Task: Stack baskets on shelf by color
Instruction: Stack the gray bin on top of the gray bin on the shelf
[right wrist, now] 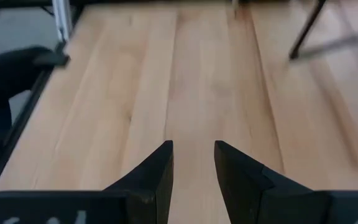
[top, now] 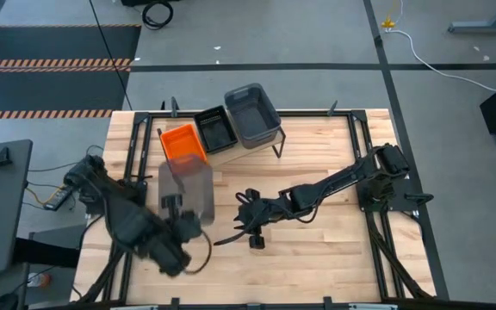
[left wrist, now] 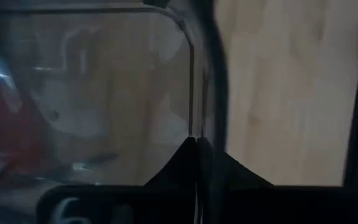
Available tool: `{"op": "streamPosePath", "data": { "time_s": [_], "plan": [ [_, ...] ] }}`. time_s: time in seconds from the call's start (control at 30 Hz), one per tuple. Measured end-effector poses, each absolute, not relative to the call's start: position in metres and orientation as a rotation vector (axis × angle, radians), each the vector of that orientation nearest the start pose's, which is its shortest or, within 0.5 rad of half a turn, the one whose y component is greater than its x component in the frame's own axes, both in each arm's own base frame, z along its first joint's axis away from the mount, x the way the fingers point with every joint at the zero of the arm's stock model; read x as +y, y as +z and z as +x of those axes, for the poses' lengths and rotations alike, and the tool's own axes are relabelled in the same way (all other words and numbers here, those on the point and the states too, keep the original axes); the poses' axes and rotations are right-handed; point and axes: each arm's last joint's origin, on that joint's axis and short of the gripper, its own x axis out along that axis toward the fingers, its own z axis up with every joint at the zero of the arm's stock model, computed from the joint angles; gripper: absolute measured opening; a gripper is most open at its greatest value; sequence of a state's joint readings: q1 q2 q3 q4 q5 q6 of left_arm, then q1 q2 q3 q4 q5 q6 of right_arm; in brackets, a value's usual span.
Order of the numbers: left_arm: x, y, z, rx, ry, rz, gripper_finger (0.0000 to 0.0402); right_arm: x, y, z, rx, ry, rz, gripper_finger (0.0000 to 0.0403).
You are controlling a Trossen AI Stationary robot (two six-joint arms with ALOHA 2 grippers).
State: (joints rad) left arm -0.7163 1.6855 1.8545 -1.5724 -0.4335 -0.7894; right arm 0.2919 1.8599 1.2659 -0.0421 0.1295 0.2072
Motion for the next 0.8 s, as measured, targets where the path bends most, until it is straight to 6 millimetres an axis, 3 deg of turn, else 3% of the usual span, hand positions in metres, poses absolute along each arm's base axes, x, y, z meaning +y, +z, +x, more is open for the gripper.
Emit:
{"op": "streamPosePath", "data": {
  "time_s": [0.13, 0.33, 0.6, 0.8],
  "plan": [
    [-0.149, 0.396, 0.233, 1.083, 0.258, 0.072, 0.0007, 0.117, 0.214, 0.382, 0.712, 0.019, 0.101, 0.0123],
    [-0.104, 0.41, 0.239, 1.074, 0.288, 0.119, 0.0007, 0.122, 0.216, 0.376, 0.679, -0.163, 0.032, 0.0123],
    [-0.041, 0.414, 0.258, 1.082, 0.407, 0.151, 0.0008, 0.136, 0.214, 0.372, 0.689, -0.111, 0.06, 0.0123],
    [-0.019, 0.42, 0.274, 0.974, 0.392, 0.201, 0.0008, 0.147, 0.214, 0.368, 0.687, -0.071, 0.051, 0.0123]
  ]
}}
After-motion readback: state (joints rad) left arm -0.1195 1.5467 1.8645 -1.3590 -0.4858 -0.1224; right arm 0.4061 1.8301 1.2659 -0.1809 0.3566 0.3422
